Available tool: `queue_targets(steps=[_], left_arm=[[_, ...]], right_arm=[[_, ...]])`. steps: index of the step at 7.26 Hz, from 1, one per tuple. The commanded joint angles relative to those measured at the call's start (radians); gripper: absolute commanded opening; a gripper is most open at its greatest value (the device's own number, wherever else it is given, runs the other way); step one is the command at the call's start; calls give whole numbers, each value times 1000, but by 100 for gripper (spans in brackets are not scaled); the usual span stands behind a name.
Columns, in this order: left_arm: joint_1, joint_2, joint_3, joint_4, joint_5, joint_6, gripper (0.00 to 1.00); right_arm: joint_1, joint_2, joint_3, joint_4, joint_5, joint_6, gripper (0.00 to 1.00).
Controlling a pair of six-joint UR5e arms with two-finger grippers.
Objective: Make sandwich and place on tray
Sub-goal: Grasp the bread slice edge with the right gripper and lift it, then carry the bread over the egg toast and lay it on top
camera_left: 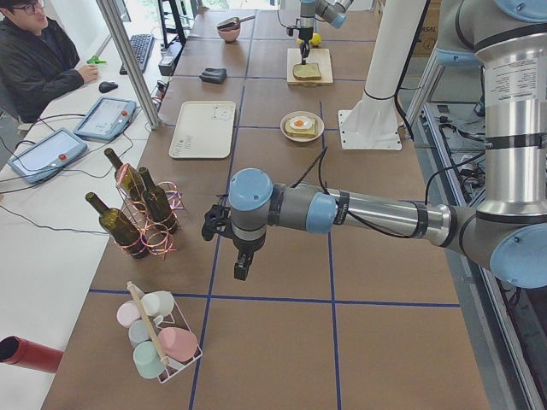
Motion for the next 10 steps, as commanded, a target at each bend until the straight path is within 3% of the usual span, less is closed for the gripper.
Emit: queue_targets(steps=[1,2,4,7,10], left_arm=[[0,0,2,1,0,0,100],[0,0,0,1,0,0,100],[0,0,2,-1,0,0,100],[0,0,2,-1,-2,0,100],[0,0,0,1,-2,0,100]], right_arm=[[21,11,58,2,46,2,0],[21,30,80,1,46,21,0],[17,179,69,-18,40,183,0],[-2,423,68,-202,27,277,0],[-197,637,57,-419,-202,356,0]])
